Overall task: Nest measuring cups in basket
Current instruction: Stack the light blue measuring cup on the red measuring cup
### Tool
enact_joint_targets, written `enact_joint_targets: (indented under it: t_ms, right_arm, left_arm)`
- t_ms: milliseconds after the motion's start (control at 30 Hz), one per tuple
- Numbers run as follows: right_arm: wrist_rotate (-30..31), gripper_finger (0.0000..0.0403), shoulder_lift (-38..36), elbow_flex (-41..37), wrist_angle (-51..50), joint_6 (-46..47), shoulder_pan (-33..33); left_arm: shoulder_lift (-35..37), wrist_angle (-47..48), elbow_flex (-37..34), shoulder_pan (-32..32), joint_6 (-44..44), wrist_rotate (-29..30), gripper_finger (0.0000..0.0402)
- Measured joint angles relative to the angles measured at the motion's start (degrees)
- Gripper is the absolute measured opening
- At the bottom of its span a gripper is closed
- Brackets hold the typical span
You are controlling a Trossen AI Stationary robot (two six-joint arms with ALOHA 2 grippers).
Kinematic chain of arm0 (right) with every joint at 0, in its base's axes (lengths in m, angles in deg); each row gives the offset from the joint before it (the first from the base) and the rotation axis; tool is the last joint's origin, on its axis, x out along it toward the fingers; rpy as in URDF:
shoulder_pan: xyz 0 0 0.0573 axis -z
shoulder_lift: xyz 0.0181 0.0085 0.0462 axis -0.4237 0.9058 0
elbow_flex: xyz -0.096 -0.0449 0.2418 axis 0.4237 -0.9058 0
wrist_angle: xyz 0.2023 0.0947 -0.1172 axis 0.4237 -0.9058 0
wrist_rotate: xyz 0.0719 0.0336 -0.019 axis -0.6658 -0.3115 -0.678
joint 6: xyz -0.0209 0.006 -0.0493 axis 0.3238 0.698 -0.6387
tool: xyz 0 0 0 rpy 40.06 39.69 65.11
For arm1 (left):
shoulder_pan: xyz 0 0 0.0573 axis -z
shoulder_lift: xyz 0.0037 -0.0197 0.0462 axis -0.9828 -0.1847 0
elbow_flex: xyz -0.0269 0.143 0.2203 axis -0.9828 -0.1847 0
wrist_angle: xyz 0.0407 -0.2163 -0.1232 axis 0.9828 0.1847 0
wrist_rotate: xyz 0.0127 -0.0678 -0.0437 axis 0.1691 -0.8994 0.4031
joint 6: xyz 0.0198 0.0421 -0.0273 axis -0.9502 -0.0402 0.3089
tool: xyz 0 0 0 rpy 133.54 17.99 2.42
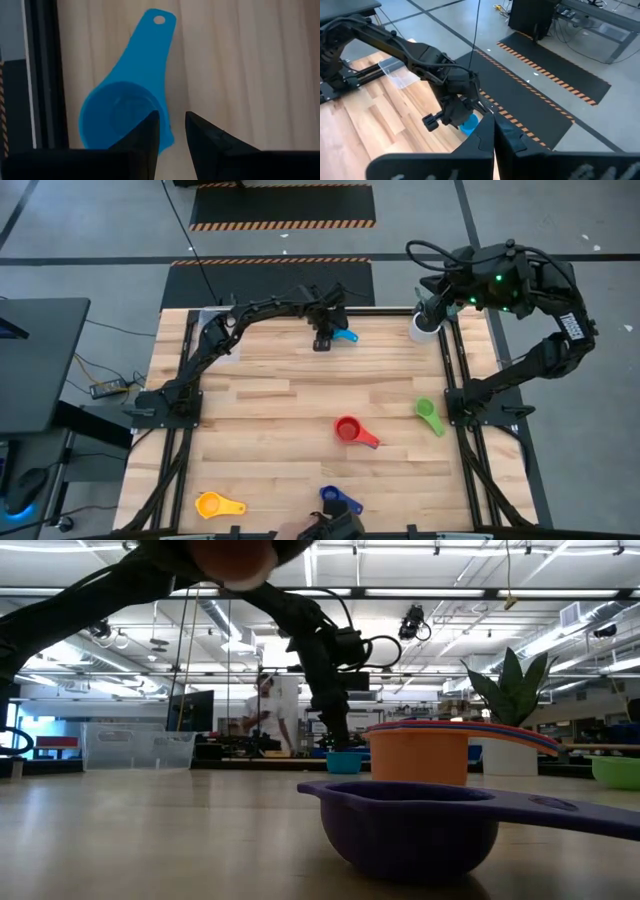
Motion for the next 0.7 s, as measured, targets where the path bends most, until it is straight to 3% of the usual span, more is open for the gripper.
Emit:
enact_joint_targets:
  t_ms: [400, 700]
  right_arm:
    - [-0.13, 0.0002, 0.0, 0.0, -0.03, -0.85, 0.55]
    - [0.04, 0.0002, 0.02, 0.0, -0.03, -1.26, 0.55]
  left_arm:
    - [-2.16, -0.34, 0.0, -0.33, 5.15, 1.1, 0.0101]
    - [-2.49, -0.82, 0.0, -0.44, 4.0, 1.21, 0.01]
